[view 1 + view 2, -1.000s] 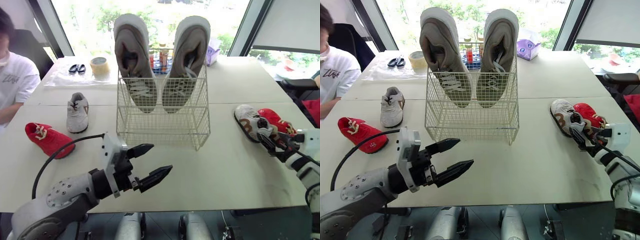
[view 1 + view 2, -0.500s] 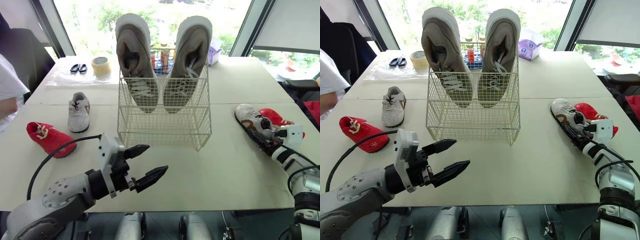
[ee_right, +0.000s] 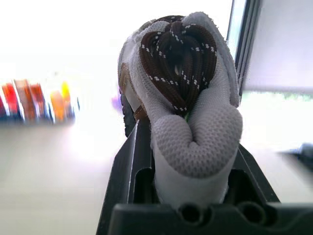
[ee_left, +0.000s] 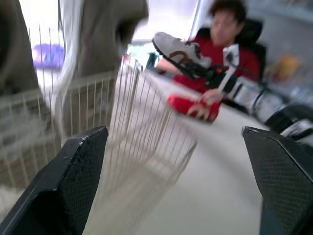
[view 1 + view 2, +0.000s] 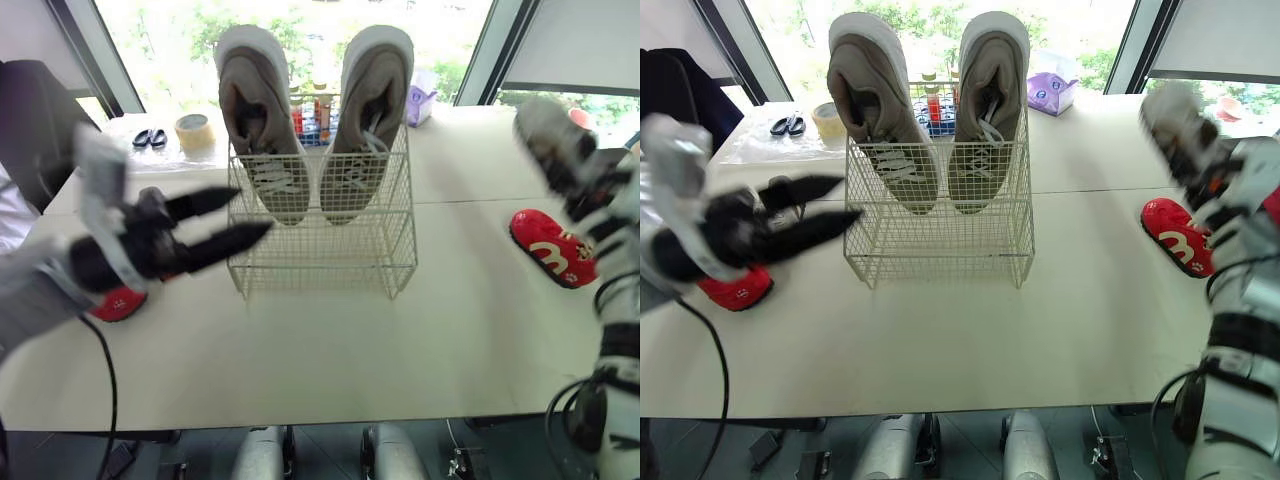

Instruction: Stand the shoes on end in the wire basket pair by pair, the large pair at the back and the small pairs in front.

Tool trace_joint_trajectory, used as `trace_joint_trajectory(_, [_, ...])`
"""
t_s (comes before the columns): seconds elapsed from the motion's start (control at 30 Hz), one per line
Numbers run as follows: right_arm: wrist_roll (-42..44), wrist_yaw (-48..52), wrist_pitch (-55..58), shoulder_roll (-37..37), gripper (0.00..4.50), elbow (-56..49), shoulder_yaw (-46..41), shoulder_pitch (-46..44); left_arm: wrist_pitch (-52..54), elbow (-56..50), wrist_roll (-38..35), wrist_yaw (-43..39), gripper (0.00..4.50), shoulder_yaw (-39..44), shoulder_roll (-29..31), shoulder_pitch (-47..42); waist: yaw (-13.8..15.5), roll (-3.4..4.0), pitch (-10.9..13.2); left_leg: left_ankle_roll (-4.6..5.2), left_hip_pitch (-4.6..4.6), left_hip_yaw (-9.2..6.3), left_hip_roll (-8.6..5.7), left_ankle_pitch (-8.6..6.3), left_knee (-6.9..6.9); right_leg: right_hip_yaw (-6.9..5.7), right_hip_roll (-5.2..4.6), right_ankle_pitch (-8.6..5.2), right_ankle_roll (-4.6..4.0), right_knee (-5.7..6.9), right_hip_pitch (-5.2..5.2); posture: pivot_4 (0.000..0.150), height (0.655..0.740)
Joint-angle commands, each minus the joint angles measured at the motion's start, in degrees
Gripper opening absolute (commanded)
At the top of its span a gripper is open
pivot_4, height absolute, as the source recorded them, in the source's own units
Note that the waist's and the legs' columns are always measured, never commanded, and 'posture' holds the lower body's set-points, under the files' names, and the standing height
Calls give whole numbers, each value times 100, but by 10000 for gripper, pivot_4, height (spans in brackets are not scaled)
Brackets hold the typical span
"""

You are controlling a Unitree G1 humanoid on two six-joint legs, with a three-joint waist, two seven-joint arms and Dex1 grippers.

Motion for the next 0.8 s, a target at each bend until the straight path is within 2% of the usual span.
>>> trace_joint_trajectory(0.03, [109,404,-189,-307,9480,-575,192,-973,-57,863,2,-57,45000,17,56,-731,0,-6,3,-2,0,2,0,1,-1,-3,3,-9,2,2,1,1500,6675])
trace_joint_trajectory(0.13, [473,1140,352,-300,9480,-1309,820,-1997,-81,1889,-173,-56,45000,-100,-220,-1797,-51,-15,5,-3,0,8,1,2,-5,-6,7,-10,1,0,3,1500,6675])
trace_joint_trajectory(0.27, [620,1908,771,-83,9480,-2019,1552,-2349,-52,2572,-36,-319,45000,-209,-870,-2732,-77,-41,-7,-4,1,13,1,2,-1,-5,4,-8,2,2,5,1500,6675])
trace_joint_trajectory(0.43, [498,2381,697,295,9480,-2539,2121,-2366,144,2589,354,-580,45000,-416,-1381,-2980,-52,-88,5,-6,0,15,-1,3,8,-6,-3,-6,5,2,12,1500,6675])
trace_joint_trajectory(0.6, [350,2723,557,413,9480,-2736,2352,-2350,363,2824,511,-797,45000,-394,-1496,-3306,-57,-110,18,-7,-8,12,-1,4,5,-10,-4,-6,6,-4,8,1500,6675])
trace_joint_trajectory(0.8, [-322,3052,-149,485,9480,-2826,2765,-2122,850,2903,635,-1176,45000,-604,-1645,-3450,-74,-112,19,-9,5,14,-1,5,4,-10,-4,-5,6,-2,17,1500,6675])
